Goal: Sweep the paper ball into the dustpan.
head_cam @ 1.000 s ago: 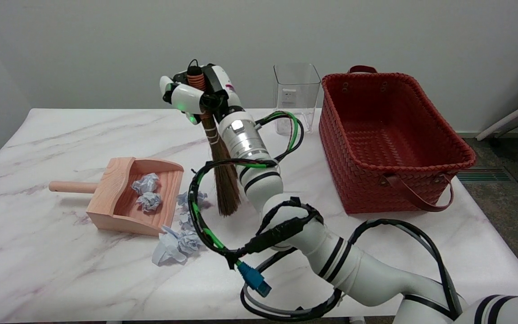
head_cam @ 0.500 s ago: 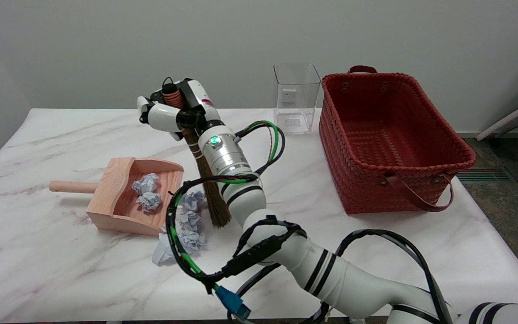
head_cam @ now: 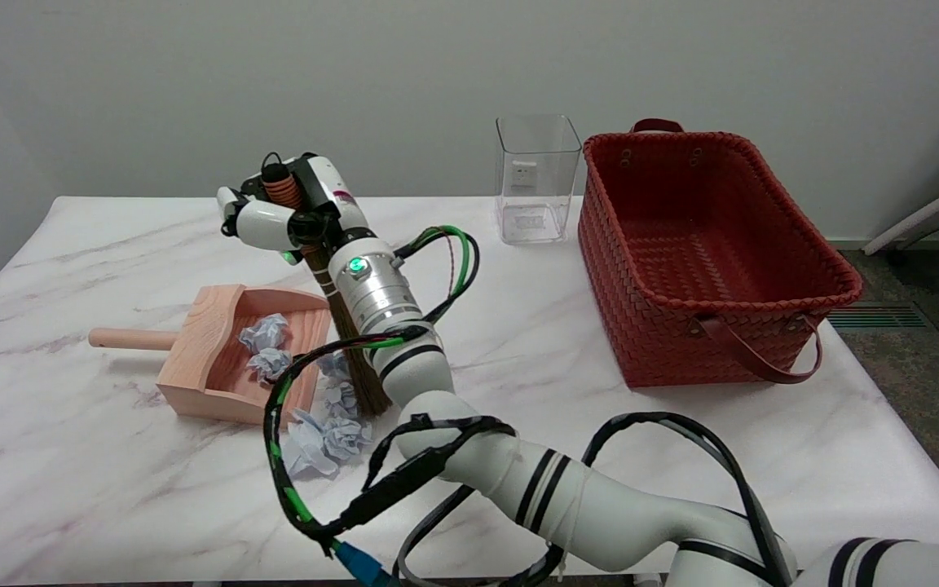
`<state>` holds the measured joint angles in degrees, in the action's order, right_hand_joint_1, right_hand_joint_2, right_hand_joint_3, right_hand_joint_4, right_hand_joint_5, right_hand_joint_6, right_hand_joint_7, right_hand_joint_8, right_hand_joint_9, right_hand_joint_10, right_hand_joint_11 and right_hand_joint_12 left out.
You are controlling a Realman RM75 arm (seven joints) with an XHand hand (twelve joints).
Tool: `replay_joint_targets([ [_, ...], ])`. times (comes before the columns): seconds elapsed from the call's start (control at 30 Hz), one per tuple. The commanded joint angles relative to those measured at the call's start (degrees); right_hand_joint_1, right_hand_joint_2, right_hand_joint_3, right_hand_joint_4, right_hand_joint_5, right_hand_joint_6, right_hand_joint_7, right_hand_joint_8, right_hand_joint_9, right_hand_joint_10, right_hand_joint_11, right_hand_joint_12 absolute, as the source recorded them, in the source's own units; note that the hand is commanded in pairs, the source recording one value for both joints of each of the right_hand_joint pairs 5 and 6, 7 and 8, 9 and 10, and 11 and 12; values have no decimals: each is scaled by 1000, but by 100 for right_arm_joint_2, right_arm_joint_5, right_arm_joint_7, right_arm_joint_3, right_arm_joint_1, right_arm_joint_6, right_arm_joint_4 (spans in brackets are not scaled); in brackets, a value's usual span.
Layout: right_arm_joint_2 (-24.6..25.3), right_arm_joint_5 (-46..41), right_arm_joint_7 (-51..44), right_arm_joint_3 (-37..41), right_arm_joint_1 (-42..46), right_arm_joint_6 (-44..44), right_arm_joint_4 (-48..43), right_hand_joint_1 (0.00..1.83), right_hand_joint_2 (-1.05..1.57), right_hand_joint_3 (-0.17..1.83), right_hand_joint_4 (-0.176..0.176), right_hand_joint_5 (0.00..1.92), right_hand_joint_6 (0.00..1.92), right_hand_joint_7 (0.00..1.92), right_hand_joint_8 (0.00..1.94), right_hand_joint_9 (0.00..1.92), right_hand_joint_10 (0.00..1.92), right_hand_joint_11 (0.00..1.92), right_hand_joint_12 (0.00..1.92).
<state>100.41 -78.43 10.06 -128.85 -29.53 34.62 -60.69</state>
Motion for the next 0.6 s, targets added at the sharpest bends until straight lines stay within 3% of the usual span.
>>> replay_joint_targets([
  [0.03, 994, 1021, 1740, -18, -1074, 509, 1972, 914, 1022, 1528, 0, 1920, 1920, 1920, 1920, 1920, 1920, 1920, 1920],
  [0.47, 1511, 1074, 2164, 221, -2005, 657, 2586, 845, 1058, 1301, 0, 1920, 1920, 1920, 1920, 1920, 1920, 1920, 1920],
  [0.6, 1574, 975, 2764, 301, -2205, 472, 2679, 831, 1075, 1237, 0, 1920, 1920, 1920, 1920, 1920, 1920, 1920, 1920],
])
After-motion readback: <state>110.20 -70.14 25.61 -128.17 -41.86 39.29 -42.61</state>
